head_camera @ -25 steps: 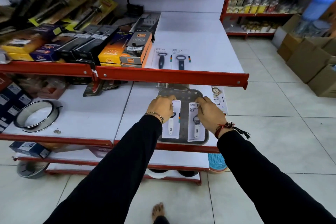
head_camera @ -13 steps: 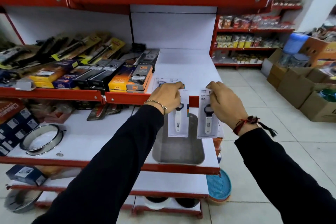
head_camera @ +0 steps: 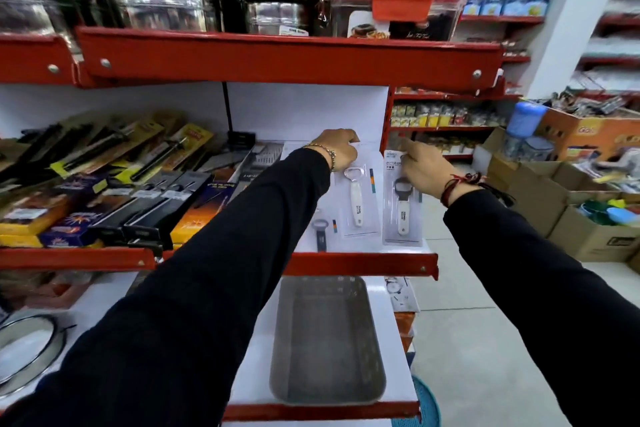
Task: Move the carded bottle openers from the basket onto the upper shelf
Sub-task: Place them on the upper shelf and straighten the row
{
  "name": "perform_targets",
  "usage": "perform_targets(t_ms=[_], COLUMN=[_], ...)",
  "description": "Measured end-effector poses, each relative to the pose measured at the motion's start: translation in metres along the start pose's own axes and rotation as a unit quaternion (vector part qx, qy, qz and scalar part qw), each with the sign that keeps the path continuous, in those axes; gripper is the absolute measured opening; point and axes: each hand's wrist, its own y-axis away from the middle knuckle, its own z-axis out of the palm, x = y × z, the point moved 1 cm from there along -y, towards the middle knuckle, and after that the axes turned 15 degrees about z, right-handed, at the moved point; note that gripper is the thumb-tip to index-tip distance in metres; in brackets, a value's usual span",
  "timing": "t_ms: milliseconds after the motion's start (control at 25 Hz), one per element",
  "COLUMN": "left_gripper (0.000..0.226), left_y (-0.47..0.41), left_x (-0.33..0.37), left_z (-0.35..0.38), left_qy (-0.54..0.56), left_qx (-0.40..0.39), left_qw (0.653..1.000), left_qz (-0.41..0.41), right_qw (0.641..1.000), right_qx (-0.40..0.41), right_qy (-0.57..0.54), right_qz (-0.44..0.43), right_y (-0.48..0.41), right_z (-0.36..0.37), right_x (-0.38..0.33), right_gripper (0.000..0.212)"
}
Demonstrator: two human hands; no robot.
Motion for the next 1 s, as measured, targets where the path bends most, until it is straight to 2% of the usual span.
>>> perform_targets(t_ms=[120,280,480,680,840,1000], left_gripper=[0.047,0.044,0.045,0.044,0.034,0.032], left_y=[-0.028,-0.039,-0.040,-0.035,-0.025,-0.013], left_x=[-0.014,-0.032,-0.047,-0.054,-0.061,-0.065], left_z=[0.018,0.047,0.071,0.095,0.109,0.107], left_qy=[0.002,0.012,0.018,-0.019,-0.110,-0.136], left_qx=[-0.051,-0.099,-0.128,-0.131,-0.115,-0.126], left_qw=[0.999,0.994,0.991,0.991,0.987,0.983], left_qz=[-0.014,-0.037,-0.044,-0.035,-0.001,0.012], right_qw=[0.998,0.991,0.982,0.979,0.974,0.972], right_qx=[-0.045,-0.099,-0.144,-0.154,-0.133,-0.120], right_qy=[0.006,0.021,0.039,0.070,0.144,0.167], right_qz=[0.037,0.087,0.116,0.115,0.112,0.111], right_y=[-0.031,-0.048,-0.047,-0.039,-0.032,-0.025], right_z=[0.022,0.046,0.062,0.079,0.088,0.088], right_x=[0.009,0.024,0.040,0.051,0.058,0.060], right_gripper=[0.038,0.032,0.034,0.029,0.030,0.029])
